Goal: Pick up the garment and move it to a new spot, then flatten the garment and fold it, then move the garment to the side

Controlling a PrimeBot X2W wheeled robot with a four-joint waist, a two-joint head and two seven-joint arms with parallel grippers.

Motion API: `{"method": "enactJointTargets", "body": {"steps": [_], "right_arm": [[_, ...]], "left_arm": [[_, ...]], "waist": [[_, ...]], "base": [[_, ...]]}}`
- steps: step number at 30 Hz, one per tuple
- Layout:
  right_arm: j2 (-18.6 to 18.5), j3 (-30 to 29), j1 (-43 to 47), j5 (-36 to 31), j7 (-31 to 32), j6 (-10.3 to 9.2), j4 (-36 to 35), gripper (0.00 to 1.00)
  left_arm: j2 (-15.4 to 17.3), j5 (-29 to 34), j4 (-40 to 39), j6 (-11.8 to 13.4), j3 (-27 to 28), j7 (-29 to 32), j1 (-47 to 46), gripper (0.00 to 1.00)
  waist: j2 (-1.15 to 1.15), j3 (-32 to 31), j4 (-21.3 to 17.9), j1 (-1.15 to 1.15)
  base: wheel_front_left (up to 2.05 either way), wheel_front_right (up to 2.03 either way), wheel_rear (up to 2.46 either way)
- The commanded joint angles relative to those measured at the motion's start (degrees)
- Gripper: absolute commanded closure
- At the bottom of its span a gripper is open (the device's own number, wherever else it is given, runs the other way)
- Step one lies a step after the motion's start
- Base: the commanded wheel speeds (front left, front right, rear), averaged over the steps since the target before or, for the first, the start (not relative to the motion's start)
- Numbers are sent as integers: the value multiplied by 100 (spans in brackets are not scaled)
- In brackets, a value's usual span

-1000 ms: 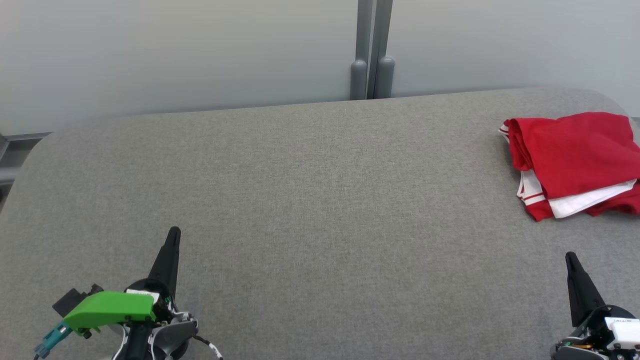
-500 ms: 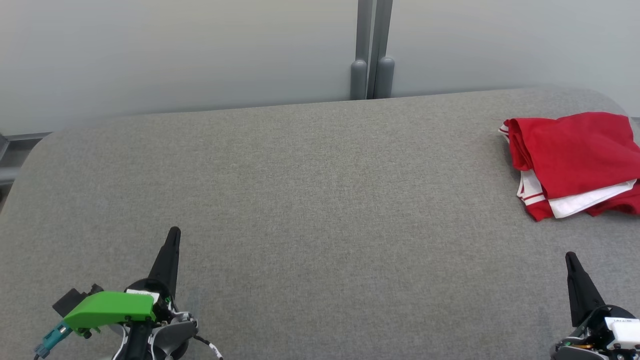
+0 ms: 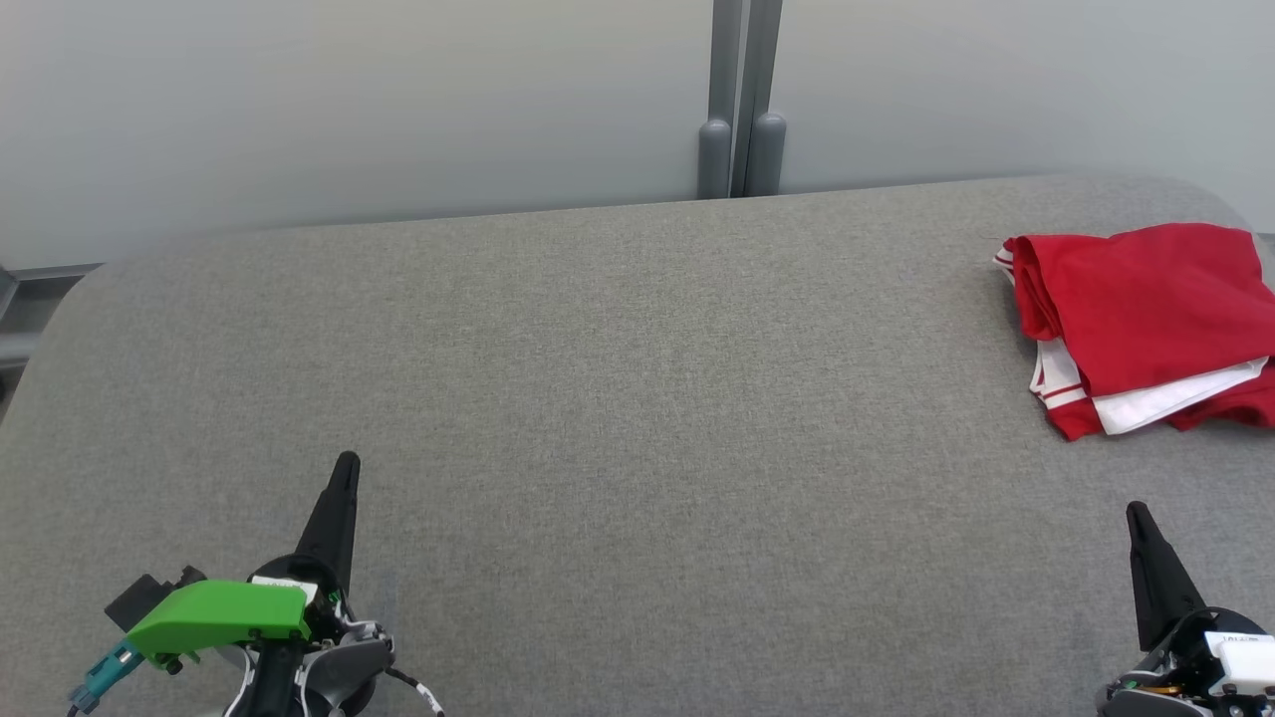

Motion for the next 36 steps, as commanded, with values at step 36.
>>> {"method": "enactJointTargets", "body": {"steps": [36], "right_arm": [[-24,-13,44,13,5,2,-25,100]], "left_arm": [[6,-23,-8,-37,10,11,-67,100]], "waist": [[0,0,0,0]], "base": [[0,0,0]]}}
